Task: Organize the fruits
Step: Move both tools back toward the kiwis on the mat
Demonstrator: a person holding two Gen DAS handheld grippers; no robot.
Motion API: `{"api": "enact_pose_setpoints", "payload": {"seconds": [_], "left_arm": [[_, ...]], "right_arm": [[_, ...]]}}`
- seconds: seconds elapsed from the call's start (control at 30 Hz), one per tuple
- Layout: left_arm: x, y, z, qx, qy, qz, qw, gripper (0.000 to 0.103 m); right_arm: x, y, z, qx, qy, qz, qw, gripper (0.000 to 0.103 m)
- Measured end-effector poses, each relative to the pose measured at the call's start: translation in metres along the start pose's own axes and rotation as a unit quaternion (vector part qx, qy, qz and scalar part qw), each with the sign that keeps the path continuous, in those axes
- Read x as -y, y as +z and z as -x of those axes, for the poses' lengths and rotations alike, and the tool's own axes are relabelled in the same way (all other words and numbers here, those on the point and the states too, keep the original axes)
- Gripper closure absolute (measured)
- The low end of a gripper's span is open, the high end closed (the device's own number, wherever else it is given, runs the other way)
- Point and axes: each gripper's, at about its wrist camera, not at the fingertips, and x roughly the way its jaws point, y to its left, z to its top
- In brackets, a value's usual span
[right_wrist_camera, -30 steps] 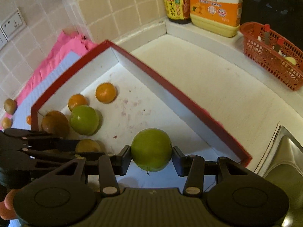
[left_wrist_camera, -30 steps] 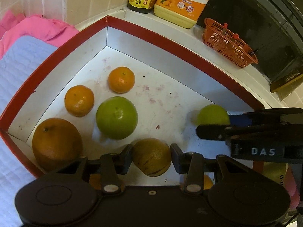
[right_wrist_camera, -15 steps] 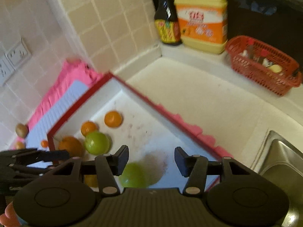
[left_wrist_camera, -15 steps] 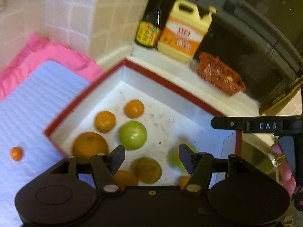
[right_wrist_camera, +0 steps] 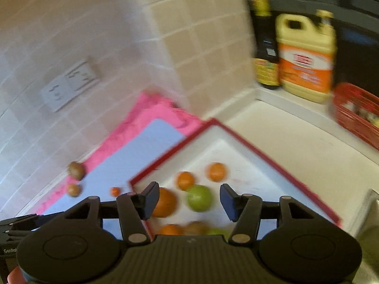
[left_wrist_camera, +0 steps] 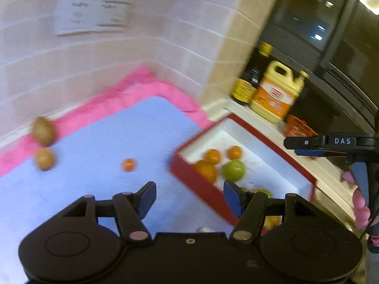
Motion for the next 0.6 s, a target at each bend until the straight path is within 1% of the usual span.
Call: {"api": "enact_pose_setpoints", "payload": {"seconds": [0.13,0.3,0.43,0.53,0.6], "left_arm": [[-0.035,-0.013,0.039,0.029,0.044,0.028,0.9982,0.028],[-0.082,-0.029,0.081,0.057,0.103,0.075,0.9902,0.028],[-0.121,-0.046,0.110,0.069,0.152,0.117,0.9790,0.028],[-0.148,-0.062,0.128,0.075,0.185,0.146,0.9689,0.028],[-0.164,-0.073,0.137,0.076,0.212,0.164,0.9606,0.028]], "right_arm": [[-0.043,0.004,-0.014,-0.007,0.026,0.030,0.999,0.036],[-0.097,0.000,-0.031,-0.021,0.055,0.070,0.996,0.031],[-0.134,0.000,-0.048,-0.036,0.080,0.090,0.992,0.030],[-0.161,0.001,-0.065,-0.046,0.099,0.104,0.989,0.029],[-0.178,0.002,-0.078,-0.052,0.110,0.114,0.986,0.029]]}}
